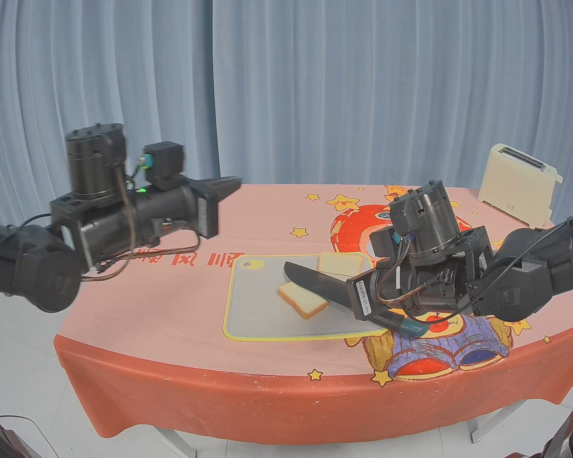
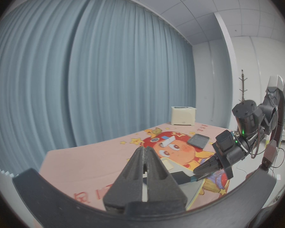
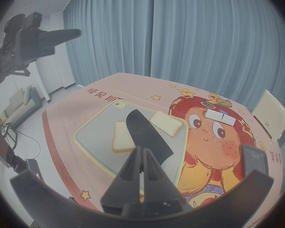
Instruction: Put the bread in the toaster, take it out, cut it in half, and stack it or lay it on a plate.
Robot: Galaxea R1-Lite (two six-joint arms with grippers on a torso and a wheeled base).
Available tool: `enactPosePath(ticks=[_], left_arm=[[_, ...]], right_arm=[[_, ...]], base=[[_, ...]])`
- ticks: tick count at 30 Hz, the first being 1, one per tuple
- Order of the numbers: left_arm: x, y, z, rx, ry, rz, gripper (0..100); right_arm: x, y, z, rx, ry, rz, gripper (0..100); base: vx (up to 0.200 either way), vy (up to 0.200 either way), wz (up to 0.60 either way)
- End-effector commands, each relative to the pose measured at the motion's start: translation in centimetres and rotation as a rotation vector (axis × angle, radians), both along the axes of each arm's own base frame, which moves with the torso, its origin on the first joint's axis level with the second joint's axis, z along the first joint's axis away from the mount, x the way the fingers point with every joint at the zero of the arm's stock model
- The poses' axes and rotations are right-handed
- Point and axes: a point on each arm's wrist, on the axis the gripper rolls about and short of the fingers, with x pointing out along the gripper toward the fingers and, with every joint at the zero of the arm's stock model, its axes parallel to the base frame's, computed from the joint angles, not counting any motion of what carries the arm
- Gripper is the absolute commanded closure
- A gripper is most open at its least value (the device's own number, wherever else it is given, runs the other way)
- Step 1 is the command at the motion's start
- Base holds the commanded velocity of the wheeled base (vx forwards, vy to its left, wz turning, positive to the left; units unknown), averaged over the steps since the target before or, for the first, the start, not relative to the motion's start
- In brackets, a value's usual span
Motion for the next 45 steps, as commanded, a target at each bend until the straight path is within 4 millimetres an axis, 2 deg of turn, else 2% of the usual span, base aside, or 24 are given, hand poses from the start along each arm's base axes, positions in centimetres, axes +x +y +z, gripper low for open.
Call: enactPosePath(ticks=[1,3,4,11,20,24,30,32,33,39,45], left_arm=[[-5.3,7.0,2.6,-0.021,-0.079,0.173,100],[-5.3,7.0,2.6,-0.021,-0.079,0.173,100],[-7.2,9.2,1.9,-0.014,-0.074,0.242,100],[-11.4,11.3,0.4,-0.011,-0.085,0.309,100],[-12.9,13.2,-2.3,0.041,-0.167,0.404,100],[-13.7,13.3,-3.2,0.044,-0.2,0.411,100],[-17.7,13.3,-4.9,0.045,-0.232,0.412,100],[-19.9,13.3,-5.9,0.051,-0.24,0.41,100],[-20.5,13.3,-6.3,0.052,-0.235,0.41,100],[-23.8,13.3,-6.9,0.051,-0.233,0.41,100],[-27.8,13.3,-10.1,0.078,-0.09,0.426,100]], right_arm=[[-0.2,-0.3,0.3,0.005,-0.005,-0.002,100],[-0.2,-0.3,0.3,0.005,-0.005,-0.002,100],[-0.3,-0.3,0.4,0.009,-0.006,-0.002,100],[-0.1,-0.2,0.5,0.047,-0.056,-0.006,100],[-0.2,-0.3,0.2,0.088,-0.118,0.001,100],[-0.4,-0.5,0.4,0.094,-0.125,0.001,100],[-0.5,-0.7,1.0,0.105,-0.139,-0.002,100],[-0.7,-0.9,1.1,0.107,-0.141,-0.002,100],[-0.8,-0.9,1.2,0.108,-0.142,-0.002,0],[-1.0,-1.1,1.7,0.119,-0.151,0.0,0],[-1.4,-1.2,0.6,0.081,-0.124,0.013,0]], base=[[0.0,0.0,0.0],[0.0,0.0,0.0],[0.0,0.0,0.0],[0.0,0.0,0.0],[0.0,0.0,0.0],[0.0,0.0,0.0],[0.0,0.0,0.0],[0.0,0.0,0.0],[0.0,0.0,0.0],[0.0,0.0,0.0],[0.0,0.0,0.0]])
